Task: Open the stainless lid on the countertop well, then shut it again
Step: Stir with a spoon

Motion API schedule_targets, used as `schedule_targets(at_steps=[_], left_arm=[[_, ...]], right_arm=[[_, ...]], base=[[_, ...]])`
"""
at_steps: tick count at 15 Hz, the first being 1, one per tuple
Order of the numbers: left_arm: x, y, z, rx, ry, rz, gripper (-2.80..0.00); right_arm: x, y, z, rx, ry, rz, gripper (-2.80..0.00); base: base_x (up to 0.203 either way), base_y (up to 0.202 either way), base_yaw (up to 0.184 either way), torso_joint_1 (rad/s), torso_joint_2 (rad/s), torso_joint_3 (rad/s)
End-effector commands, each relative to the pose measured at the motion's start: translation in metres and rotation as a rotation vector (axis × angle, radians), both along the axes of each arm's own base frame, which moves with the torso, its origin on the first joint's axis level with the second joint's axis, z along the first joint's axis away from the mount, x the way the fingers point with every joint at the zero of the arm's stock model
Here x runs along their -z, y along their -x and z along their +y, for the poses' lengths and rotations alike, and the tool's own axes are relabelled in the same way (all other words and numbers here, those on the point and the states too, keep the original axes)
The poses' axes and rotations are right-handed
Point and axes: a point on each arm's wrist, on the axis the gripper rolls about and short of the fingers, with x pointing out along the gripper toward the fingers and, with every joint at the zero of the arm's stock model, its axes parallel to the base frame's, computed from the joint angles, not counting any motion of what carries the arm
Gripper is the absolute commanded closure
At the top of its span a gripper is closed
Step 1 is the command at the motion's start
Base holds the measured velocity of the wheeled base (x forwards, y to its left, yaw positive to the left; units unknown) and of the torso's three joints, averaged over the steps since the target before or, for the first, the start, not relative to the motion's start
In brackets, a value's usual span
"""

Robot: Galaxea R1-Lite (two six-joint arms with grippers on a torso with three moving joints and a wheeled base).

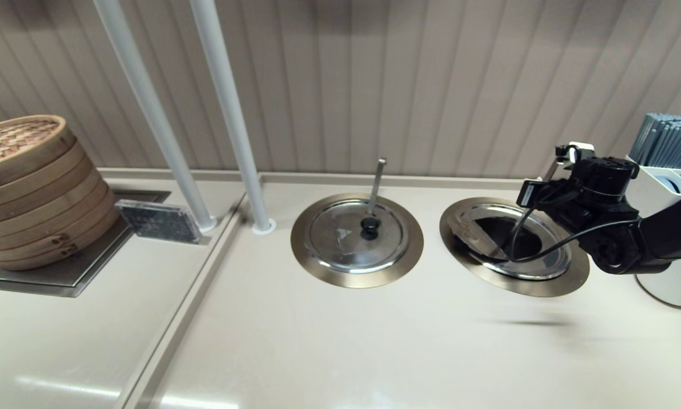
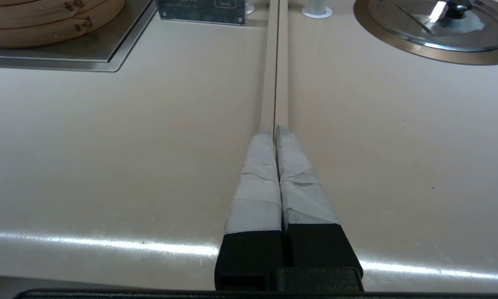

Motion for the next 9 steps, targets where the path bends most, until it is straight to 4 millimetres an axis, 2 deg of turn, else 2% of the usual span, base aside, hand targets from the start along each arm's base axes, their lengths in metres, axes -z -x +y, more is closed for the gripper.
schedule_targets(at_steps=[1,3,5,7,9], left_arm=[[0.000,0.000,0.000,0.000,0.001,0.000,0.00],[0.000,0.000,0.000,0.000,0.000,0.001,0.00],[0.000,0.000,0.000,0.000,0.001,0.000,0.00],[0.000,0.000,0.000,0.000,0.000,0.000,0.00],[0.000,0.000,0.000,0.000,0.001,0.001,0.00]], right_arm=[[0.006,-0.004,0.001,0.001,-0.003,0.007,0.00],[0.011,-0.010,0.003,0.017,-0.003,-0.012,0.00],[0.015,-0.024,0.001,0.068,0.001,-0.068,0.00],[0.019,-0.027,0.004,0.078,-0.002,-0.071,0.00],[0.012,-0.024,0.012,0.060,-0.053,-0.095,0.00]], base=[[0.000,0.000,0.000,0.000,0.00,0.000],[0.000,0.000,0.000,0.000,0.00,0.000],[0.000,0.000,0.000,0.000,0.00,0.000],[0.000,0.000,0.000,0.000,0.00,0.000],[0.000,0.000,0.000,0.000,0.00,0.000]])
